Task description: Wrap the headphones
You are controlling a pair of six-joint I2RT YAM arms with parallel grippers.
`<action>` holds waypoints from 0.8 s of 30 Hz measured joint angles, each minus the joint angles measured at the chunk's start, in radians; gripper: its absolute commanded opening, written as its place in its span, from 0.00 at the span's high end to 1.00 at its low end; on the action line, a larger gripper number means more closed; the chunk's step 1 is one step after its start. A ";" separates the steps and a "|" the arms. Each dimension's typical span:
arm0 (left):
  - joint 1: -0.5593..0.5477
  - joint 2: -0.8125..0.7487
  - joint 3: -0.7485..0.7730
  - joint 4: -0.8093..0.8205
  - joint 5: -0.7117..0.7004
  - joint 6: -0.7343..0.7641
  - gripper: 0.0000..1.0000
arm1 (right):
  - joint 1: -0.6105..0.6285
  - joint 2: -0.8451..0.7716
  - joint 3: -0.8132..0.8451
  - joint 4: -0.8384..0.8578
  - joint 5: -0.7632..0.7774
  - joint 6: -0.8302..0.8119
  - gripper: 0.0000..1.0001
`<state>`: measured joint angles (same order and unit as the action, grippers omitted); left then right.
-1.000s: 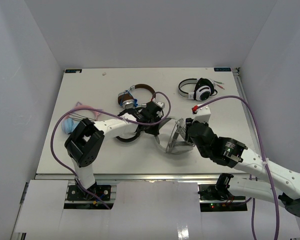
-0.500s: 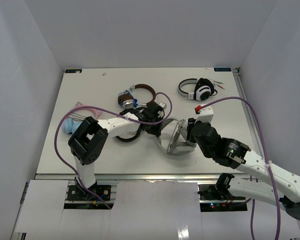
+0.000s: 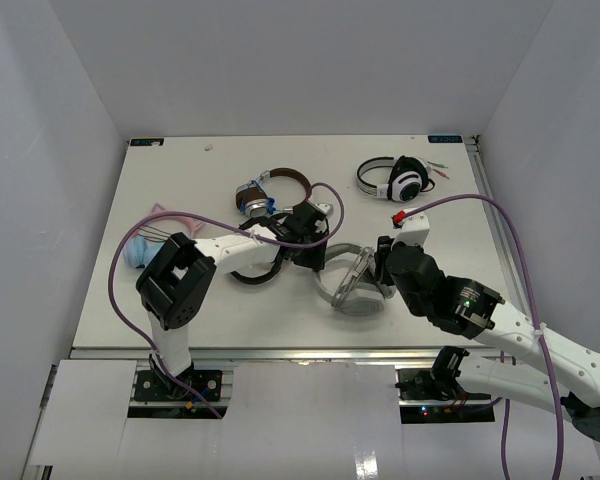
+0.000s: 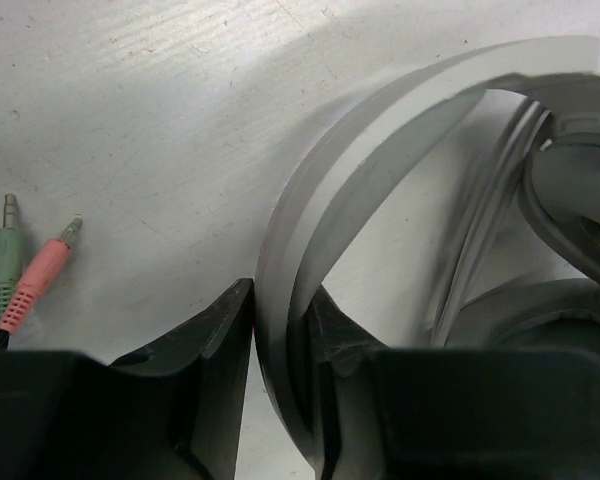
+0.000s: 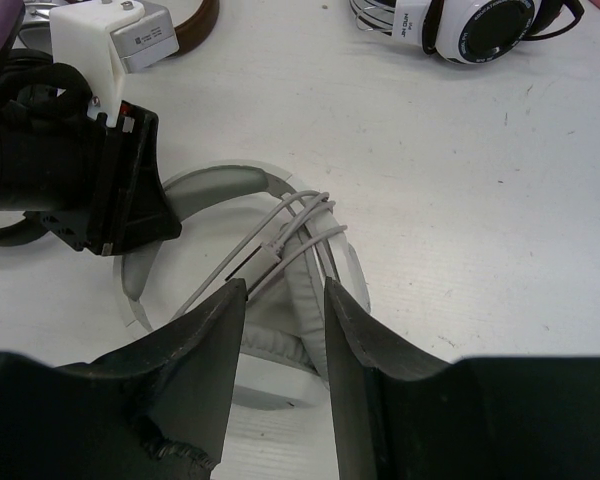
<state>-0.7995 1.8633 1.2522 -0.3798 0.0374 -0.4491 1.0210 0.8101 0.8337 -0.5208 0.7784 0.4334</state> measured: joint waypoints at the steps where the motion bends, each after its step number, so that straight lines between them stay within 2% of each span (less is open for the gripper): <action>1: 0.000 0.000 0.000 0.001 0.000 0.000 0.57 | 0.000 0.000 0.000 0.000 0.000 0.000 0.56; 11: 0.000 0.000 0.000 0.015 -0.004 0.008 0.45 | -0.001 -0.012 0.000 0.000 0.000 -0.004 0.56; 20: 0.001 -0.012 0.000 0.014 -0.019 0.012 0.25 | -0.001 -0.012 0.000 0.000 0.000 -0.012 0.56; 24: 0.002 -0.041 0.000 0.011 -0.042 0.015 0.08 | -0.003 -0.012 0.000 0.000 -0.001 -0.016 0.55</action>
<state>-0.7980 1.8226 1.2523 -0.3692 -0.0048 -0.4337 1.0183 0.7979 0.8337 -0.5205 0.7779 0.4173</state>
